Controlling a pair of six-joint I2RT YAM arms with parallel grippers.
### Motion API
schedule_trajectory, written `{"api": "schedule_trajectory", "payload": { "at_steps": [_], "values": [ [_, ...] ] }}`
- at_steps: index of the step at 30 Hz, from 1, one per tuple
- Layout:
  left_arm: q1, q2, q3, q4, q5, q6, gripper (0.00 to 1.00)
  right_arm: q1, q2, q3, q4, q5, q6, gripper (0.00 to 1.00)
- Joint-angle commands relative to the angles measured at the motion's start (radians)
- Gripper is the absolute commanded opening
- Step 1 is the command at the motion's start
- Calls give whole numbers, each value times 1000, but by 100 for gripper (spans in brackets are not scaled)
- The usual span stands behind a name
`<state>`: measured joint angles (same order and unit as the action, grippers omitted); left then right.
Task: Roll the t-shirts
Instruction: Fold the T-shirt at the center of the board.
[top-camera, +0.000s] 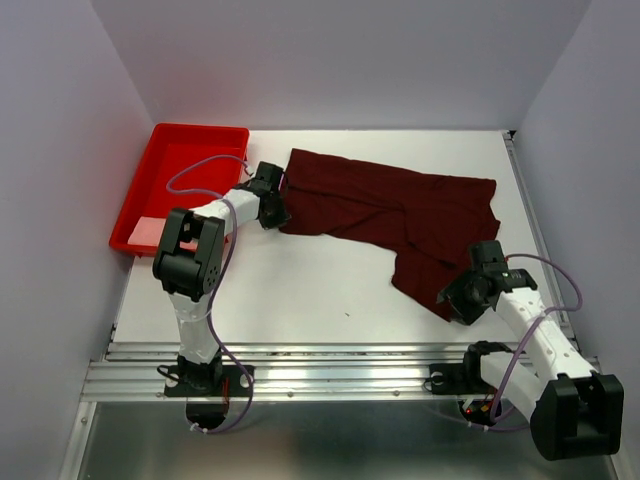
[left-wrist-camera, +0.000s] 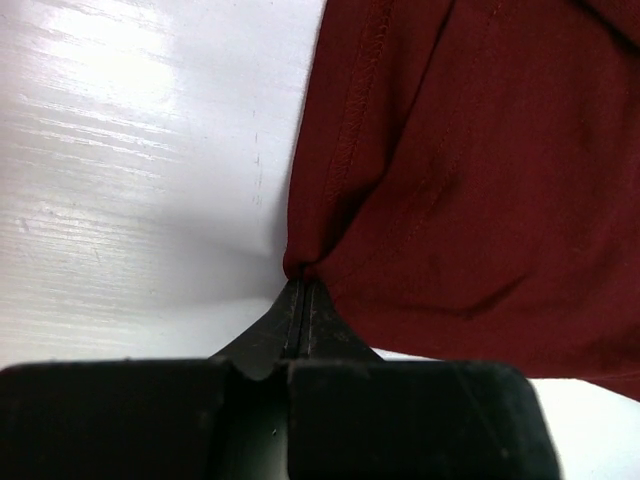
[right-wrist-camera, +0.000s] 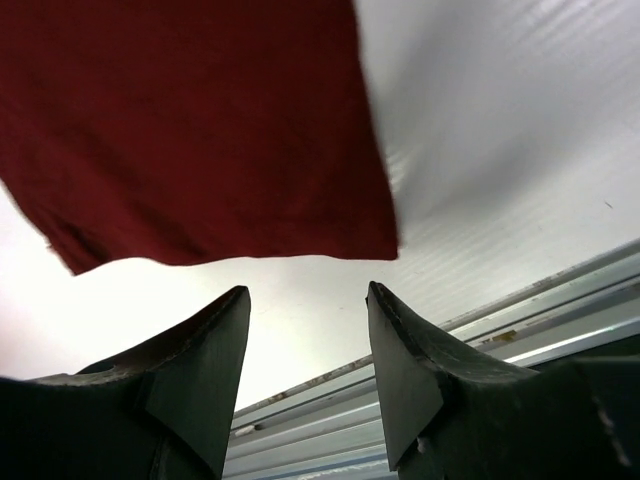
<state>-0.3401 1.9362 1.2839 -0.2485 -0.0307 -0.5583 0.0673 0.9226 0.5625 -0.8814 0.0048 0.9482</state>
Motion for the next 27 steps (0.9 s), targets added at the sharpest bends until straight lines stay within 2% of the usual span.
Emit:
{"api": "schedule_trajectory", "payload": {
  "at_steps": [1, 16, 19, 20, 21, 22, 27],
  "values": [
    [0, -43, 46, -35, -18, 14, 0, 5, -18, -38, -21, 38, 57, 56],
    [0, -63, 72, -60, -2, 31, 0, 5, 19, -136, 169, 116, 112, 45],
    [-2, -69, 77, -69, -2, 38, 0, 5, 56, -156, 209, 141, 127, 32],
    [-2, -74, 78, -71, -2, 41, 0, 5, 55, -156, 213, 149, 130, 13],
    [-2, -75, 80, -77, -3, 43, 0, 5, 47, -156, 213, 150, 133, 4],
    [-2, -77, 84, -81, -5, 46, 0, 5, 35, -154, 207, 155, 133, 1],
    [3, -89, 109, -100, 9, 67, 0, 5, -103, -67, 61, 185, 118, 1]
  ]
}}
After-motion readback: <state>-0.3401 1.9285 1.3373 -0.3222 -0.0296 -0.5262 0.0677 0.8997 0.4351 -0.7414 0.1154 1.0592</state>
